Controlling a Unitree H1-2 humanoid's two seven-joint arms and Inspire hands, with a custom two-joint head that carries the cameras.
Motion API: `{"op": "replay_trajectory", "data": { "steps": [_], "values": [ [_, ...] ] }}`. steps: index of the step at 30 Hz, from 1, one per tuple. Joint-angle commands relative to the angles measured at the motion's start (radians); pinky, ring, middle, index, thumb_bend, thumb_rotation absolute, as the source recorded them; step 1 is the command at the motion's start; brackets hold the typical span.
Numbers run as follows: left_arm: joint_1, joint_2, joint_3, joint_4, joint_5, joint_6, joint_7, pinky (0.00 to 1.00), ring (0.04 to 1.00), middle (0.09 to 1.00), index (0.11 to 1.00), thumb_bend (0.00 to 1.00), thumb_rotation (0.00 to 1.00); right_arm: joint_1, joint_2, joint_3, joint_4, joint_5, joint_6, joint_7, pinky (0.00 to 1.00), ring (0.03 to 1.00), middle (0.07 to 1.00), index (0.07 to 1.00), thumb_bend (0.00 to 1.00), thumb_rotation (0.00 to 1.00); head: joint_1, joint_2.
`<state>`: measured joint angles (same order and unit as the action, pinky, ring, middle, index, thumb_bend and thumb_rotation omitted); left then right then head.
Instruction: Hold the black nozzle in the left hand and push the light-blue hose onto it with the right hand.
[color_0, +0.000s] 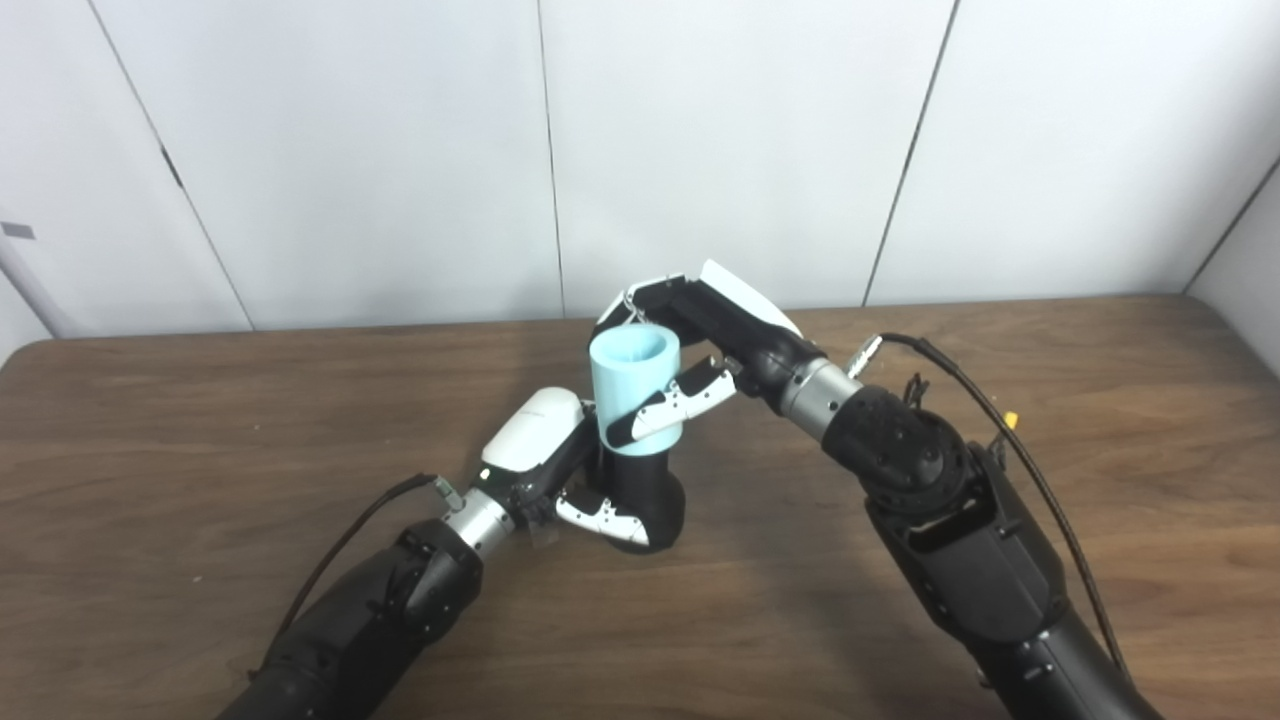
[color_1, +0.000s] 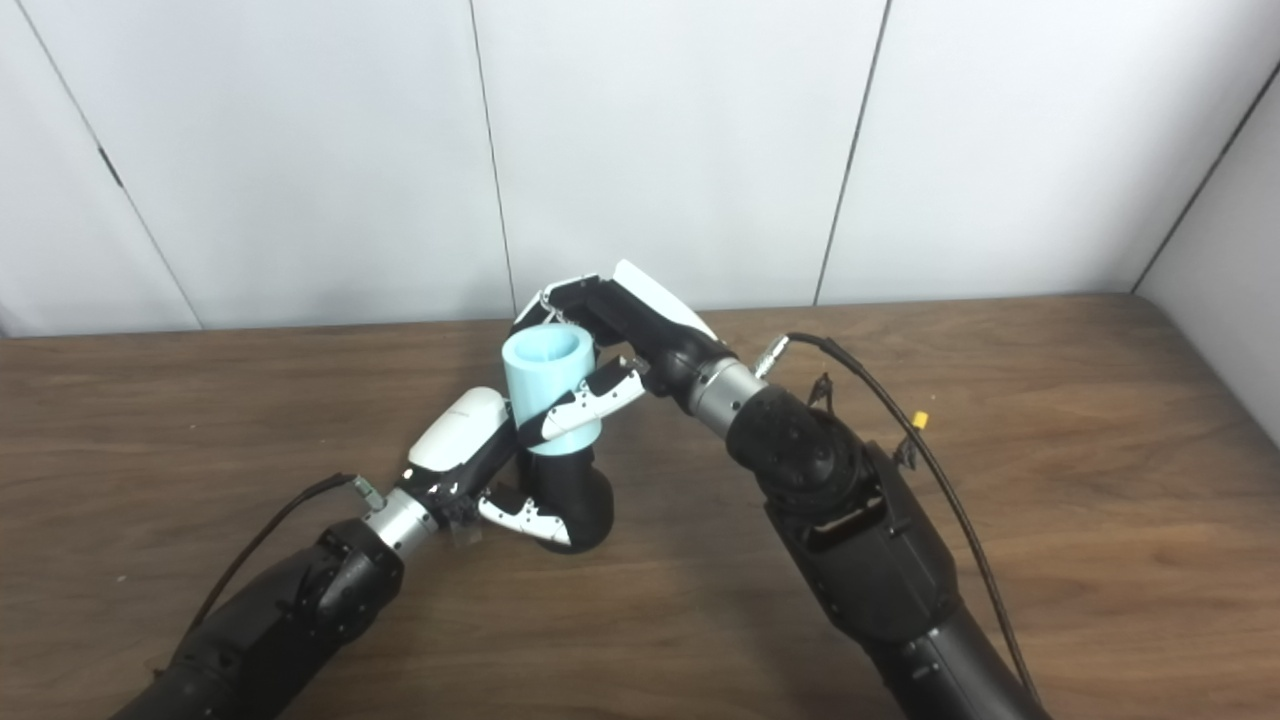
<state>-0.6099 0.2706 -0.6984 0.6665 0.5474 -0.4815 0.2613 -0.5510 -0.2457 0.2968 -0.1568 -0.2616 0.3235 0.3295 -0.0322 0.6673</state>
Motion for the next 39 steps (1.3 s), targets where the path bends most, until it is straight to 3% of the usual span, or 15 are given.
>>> {"op": "replay_trajectory", "data": {
  "steps": [1,15,24,30,39],
  "values": [
    [0.162,-0.036,-0.061,0.083,0.058,0.026,-0.114,0.29,0.371,0.438,0.524,0.50,0.00,-0.023,0.001,0.028,-0.010,-0.015,-0.025,0.025,0.31,0.408,0.457,0.529,0.52,0.00,0.000,0.006],
    [0.162,-0.033,-0.049,0.085,0.055,0.014,-0.103,0.32,0.372,0.442,0.513,0.50,0.00,0.017,-0.053,0.038,0.011,-0.030,-0.100,0.040,0.34,0.407,0.472,0.529,0.52,0.00,0.005,0.012],
    [0.162,-0.030,-0.045,0.090,0.050,0.013,-0.101,0.30,0.368,0.447,0.527,0.50,0.00,0.061,-0.068,0.031,0.074,-0.059,-0.328,-0.028,0.32,0.399,0.483,0.508,0.52,0.00,0.007,0.019],
    [0.164,-0.026,-0.043,0.082,0.055,0.013,-0.104,0.29,0.365,0.448,0.528,0.50,0.00,0.088,-0.059,0.022,0.105,-0.074,-0.417,-0.084,0.34,0.407,0.489,0.498,0.52,0.00,0.007,0.023],
    [0.167,-0.026,-0.039,0.072,0.061,0.015,-0.111,0.27,0.359,0.440,0.527,0.50,0.00,0.116,-0.043,0.015,0.103,-0.071,-0.380,-0.107,0.34,0.411,0.495,0.494,0.52,0.00,0.009,0.032]
  ]
}}
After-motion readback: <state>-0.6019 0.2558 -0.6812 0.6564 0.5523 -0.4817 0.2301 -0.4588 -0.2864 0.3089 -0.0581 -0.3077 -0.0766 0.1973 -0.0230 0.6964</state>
